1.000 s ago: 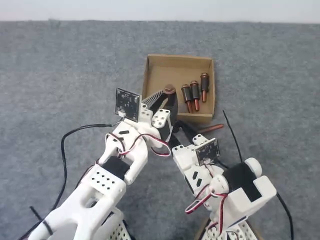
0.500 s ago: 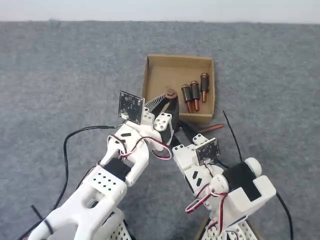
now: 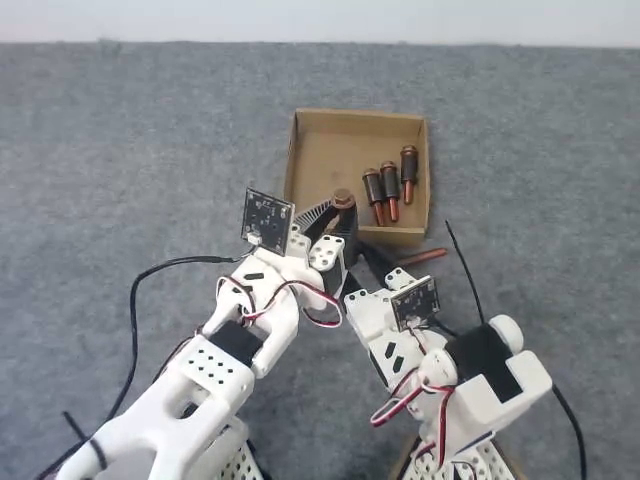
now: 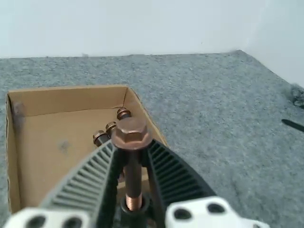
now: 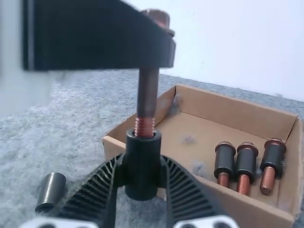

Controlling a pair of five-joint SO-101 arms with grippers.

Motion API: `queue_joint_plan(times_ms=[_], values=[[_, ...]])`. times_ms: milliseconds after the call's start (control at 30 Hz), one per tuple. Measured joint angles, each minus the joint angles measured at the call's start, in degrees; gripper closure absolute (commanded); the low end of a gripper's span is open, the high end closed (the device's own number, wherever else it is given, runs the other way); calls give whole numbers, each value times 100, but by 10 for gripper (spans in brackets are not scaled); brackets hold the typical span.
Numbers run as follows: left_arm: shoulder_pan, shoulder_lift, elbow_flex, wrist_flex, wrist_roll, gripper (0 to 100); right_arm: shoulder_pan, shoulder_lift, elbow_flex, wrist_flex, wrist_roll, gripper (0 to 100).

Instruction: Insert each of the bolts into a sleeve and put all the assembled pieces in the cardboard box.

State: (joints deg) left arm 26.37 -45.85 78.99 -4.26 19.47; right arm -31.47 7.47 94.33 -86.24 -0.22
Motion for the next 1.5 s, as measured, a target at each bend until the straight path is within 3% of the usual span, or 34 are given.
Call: queue_joint_plan(times_ms=[500, 1500], values=[[325, -9, 466, -9, -18, 989, 123, 0, 0, 0, 26, 992], [343, -18, 730, -97, -18, 987, 123, 0, 0, 0, 44, 992]])
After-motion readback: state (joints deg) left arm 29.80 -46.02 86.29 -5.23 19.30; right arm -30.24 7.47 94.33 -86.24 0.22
